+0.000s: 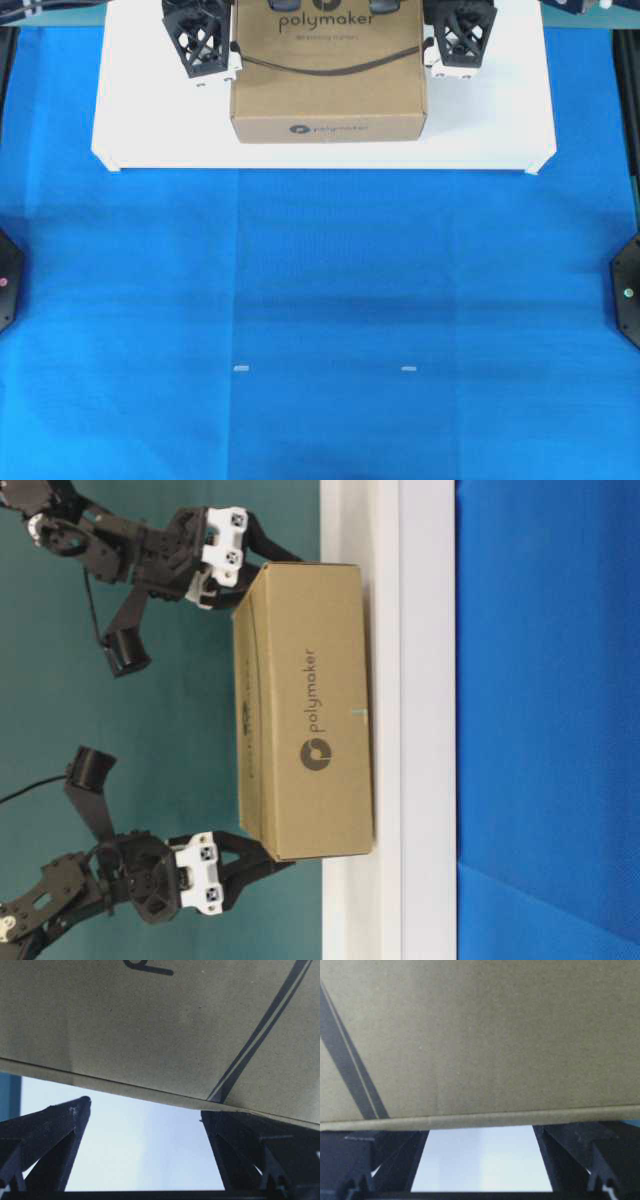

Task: Place the cardboard box on the stand after clamping it between your arms.

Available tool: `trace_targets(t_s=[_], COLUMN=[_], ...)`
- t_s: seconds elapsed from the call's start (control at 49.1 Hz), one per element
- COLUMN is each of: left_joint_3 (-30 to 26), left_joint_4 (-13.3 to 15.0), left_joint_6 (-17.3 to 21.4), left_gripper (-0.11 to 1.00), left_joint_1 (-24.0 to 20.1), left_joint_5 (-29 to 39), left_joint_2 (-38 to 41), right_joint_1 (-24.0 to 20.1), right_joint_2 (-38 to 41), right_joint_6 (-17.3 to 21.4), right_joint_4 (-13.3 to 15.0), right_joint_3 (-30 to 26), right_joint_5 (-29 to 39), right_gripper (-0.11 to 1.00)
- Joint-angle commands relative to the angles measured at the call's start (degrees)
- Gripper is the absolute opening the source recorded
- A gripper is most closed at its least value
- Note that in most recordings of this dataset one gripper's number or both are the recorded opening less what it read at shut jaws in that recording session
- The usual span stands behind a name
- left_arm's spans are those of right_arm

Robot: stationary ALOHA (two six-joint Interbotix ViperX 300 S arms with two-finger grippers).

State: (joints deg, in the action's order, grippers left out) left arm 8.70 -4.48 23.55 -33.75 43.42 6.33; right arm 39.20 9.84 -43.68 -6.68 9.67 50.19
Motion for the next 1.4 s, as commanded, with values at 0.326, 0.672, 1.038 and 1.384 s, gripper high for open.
trace_targets(t_s=[0.326,0.672,1.038,1.384], left_joint_3=[-2.99,1.23,7.21,10.72], left_joint_4=[1.23,1.23,1.32,1.23], left_joint_6=[-2.11,-2.46,-1.41,-1.05], left_gripper=[0.87,0.87,0.88,0.88], left_joint_1=[1.58,0.88,-2.02,-5.19], left_joint_5=[-5.98,-5.45,-6.33,-6.24], left_joint_2=[0.53,-1.58,-6.94,-10.55], right_joint_1=[-1.93,1.85,5.10,9.23], right_joint_2=[-0.09,-1.49,-5.62,-12.39], right_joint_6=[0.97,-0.88,-2.20,-1.76], right_joint_4=[-5.45,-5.01,-5.27,-5.27], right_joint_3=[2.46,5.10,8.79,14.94], right_joint_5=[-7.91,-8.79,-8.88,-10.28], right_gripper=[0.99,0.99,0.98,0.98])
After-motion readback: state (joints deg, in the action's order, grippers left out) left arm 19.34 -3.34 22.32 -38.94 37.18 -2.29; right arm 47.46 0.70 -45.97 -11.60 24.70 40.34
